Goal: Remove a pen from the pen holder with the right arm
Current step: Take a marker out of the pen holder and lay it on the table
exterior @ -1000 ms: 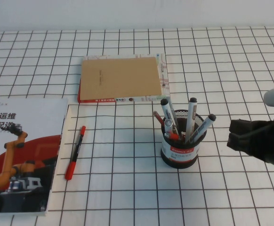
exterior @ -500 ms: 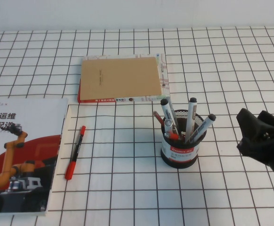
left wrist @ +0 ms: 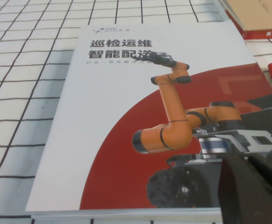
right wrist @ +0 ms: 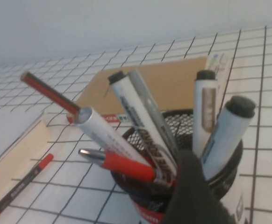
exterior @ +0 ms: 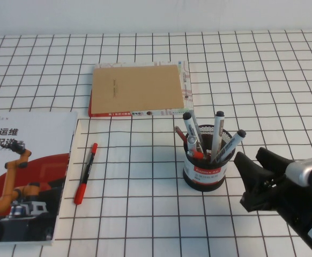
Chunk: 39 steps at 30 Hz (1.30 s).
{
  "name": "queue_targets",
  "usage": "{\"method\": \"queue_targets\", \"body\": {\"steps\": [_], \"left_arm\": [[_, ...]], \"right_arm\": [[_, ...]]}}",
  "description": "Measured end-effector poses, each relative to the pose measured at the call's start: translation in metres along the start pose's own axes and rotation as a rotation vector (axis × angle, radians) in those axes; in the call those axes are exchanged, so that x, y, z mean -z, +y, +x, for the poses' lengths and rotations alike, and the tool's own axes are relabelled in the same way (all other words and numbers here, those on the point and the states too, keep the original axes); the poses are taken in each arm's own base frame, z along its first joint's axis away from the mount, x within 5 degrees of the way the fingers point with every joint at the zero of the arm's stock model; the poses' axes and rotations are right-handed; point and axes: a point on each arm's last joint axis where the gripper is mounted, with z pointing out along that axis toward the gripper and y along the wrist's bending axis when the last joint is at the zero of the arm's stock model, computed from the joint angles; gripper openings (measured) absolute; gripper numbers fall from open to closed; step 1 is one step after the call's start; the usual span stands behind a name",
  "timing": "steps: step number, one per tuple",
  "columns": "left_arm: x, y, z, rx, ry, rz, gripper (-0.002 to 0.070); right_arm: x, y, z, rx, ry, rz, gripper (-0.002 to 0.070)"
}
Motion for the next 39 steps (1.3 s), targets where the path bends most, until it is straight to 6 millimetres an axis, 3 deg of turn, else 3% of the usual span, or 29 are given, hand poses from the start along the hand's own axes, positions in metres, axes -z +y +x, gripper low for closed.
{"method": "queue_targets", "body": {"steps": [10,16,33,39], "left_arm": [[0.0,0.0,0.0,0.0,0.0,0.0,-0.0004],[0.0,0.0,0.0,0.0,0.0,0.0,-0.0004],[0.0,0.0,0.0,0.0,0.0,0.0,-0.0004],[0.0,0.0,0.0,0.0,0.0,0.0,-0.0004]], "right_arm": [[-0.005,0.001,0.01,-0.042,0.044,-0.018,0.0376],[-0.022,0.007,0.001,-0.062,-0.01,-0.025,0.0376],[-0.054,0.001,0.007,-0.11,-0.037,0.08,0.0376],[-0.056,0.0,0.01,-0.11,-0.029,0.089,0.0322]]}}
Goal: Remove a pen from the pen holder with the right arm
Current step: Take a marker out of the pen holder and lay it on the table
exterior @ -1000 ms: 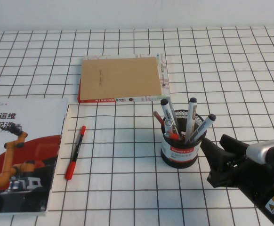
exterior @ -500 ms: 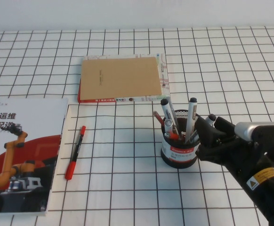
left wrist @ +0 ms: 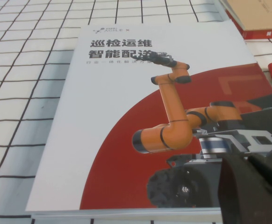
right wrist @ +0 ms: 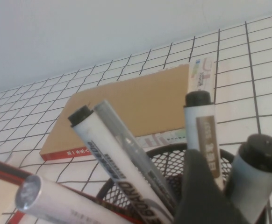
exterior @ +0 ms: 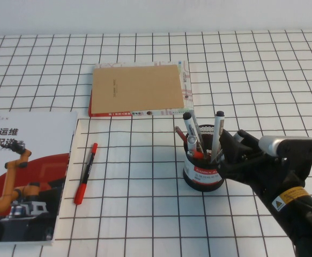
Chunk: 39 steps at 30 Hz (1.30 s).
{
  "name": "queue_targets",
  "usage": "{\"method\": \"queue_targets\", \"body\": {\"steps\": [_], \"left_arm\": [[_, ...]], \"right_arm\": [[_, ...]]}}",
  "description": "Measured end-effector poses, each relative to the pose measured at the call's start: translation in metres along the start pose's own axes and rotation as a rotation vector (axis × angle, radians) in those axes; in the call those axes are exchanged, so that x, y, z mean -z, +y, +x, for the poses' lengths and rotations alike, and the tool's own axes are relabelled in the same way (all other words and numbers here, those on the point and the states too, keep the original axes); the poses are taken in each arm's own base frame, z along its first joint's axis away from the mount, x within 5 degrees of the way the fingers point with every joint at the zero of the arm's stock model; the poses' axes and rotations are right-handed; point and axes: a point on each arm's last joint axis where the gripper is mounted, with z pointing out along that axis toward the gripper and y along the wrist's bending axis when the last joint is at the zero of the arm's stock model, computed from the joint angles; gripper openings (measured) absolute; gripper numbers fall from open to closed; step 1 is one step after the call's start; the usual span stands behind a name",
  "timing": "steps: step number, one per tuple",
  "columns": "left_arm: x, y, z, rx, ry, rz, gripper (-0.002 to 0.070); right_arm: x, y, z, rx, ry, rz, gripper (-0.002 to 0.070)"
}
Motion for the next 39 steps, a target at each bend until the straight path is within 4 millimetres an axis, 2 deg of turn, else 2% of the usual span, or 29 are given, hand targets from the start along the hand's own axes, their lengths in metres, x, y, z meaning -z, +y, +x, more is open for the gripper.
{"method": "queue_targets", "body": {"steps": [11,18,30,39], "left_arm": [[0.0,0.0,0.0,0.0,0.0,0.0,-0.0005],[0.0,0.0,0.0,0.0,0.0,0.0,-0.0004],[0.0,0.0,0.0,0.0,0.0,0.0,-0.0004],[0.0,0.0,0.0,0.0,0.0,0.0,-0.0004]], "right_arm": [[0.0,0.0,0.0,-0.002,-0.002,0.005,0.0188],[0.0,-0.002,-0.002,-0.019,-0.018,0.022,0.0134],[0.0,-0.002,-0.004,-0.032,-0.031,0.031,0.013],[0.01,0.01,-0.037,0.03,-0.133,-0.008,0.0127]]}}
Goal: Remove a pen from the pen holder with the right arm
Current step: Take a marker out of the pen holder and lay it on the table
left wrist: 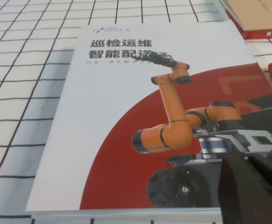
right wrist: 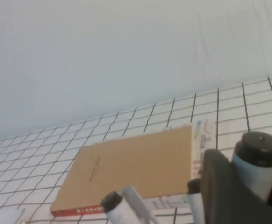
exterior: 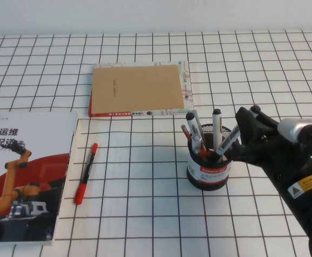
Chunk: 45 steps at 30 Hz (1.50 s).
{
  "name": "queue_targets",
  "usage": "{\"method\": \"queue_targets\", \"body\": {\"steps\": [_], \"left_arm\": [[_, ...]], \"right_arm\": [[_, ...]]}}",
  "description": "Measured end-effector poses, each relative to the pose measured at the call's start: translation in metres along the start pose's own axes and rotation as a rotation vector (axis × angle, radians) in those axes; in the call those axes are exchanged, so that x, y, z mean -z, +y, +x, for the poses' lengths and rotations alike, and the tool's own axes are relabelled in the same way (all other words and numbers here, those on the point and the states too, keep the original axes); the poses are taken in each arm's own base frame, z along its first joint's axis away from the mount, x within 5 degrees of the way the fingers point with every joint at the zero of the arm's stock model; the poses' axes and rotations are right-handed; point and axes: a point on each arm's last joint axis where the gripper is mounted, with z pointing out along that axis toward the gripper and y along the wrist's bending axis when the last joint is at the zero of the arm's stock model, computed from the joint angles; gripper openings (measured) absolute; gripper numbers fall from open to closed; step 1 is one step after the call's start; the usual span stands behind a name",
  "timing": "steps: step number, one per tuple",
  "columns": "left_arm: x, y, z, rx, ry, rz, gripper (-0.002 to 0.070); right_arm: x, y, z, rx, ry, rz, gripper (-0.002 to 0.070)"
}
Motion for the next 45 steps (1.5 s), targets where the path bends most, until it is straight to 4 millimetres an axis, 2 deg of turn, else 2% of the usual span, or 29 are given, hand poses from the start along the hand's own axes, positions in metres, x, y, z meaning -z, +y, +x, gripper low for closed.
{"method": "queue_targets", "body": {"steps": [8,15,21,25,31,37,45], "left_arm": [[0.0,0.0,0.0,0.0,0.0,0.0,-0.0004],[0.0,0.0,0.0,0.0,0.0,0.0,-0.0004],[0.0,0.0,0.0,0.0,0.0,0.0,-0.0005],[0.0,0.0,0.0,0.0,0.0,0.0,-0.0004],[0.0,0.0,0.0,0.0,0.0,0.0,-0.0004],[0.0,0.0,0.0,0.0,0.0,0.0,-0.0004],[0.0,0.0,0.0,0.0,0.0,0.0,-0.0005]], "right_arm": [[0.015,0.012,-0.036,0.075,-0.033,-0.034,0.0127],[0.038,0.018,-0.072,0.123,-0.048,-0.04,0.0127],[0.059,0.02,-0.094,0.117,-0.029,-0.047,0.0127],[0.069,0.025,-0.104,0.12,0.069,-0.061,0.0127],[0.076,0.048,-0.116,0.122,0.27,-0.196,0.0127],[0.066,0.074,-0.127,0.089,0.438,-0.305,0.0127],[0.01,0.111,-0.106,0.03,0.814,-0.369,0.0127]]}}
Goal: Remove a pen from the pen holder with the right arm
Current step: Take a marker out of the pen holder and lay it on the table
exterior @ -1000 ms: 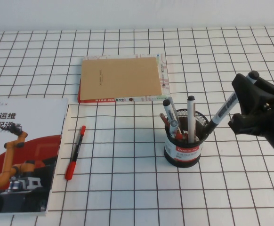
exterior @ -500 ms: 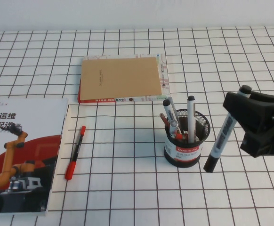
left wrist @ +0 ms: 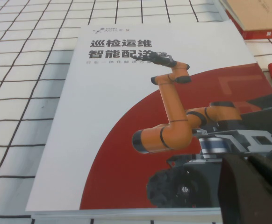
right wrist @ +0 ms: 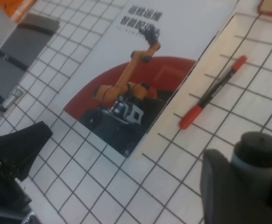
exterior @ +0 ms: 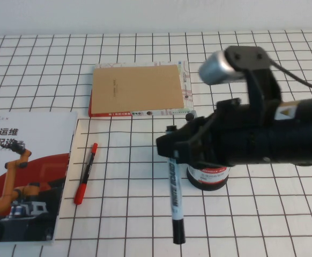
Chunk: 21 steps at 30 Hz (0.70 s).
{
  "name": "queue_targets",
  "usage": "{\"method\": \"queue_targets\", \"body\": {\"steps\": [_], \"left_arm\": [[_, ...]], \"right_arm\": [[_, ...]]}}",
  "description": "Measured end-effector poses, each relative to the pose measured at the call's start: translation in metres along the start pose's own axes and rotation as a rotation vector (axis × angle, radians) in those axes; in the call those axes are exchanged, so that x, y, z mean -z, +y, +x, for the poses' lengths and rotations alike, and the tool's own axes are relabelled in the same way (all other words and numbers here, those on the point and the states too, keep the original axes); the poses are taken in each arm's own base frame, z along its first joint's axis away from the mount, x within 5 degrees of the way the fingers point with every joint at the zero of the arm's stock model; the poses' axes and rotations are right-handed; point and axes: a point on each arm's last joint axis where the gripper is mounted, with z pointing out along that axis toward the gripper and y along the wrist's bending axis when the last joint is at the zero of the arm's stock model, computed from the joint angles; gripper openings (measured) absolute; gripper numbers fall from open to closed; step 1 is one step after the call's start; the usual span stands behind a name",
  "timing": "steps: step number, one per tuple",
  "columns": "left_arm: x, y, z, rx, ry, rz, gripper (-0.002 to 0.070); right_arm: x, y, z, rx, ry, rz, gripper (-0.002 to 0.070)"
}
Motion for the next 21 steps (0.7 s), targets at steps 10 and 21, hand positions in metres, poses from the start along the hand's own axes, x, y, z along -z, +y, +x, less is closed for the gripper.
{"method": "queue_targets", "body": {"steps": [10,21], "left_arm": [[0.0,0.0,0.0,0.0,0.0,0.0,-0.0005],[0.0,0.0,0.0,0.0,0.0,0.0,-0.0004]], "right_arm": [[-0.105,-0.014,-0.036,-0.139,0.14,-0.049,0.0127],[-0.199,-0.044,-0.048,-0.236,0.129,-0.032,0.0127]]}}
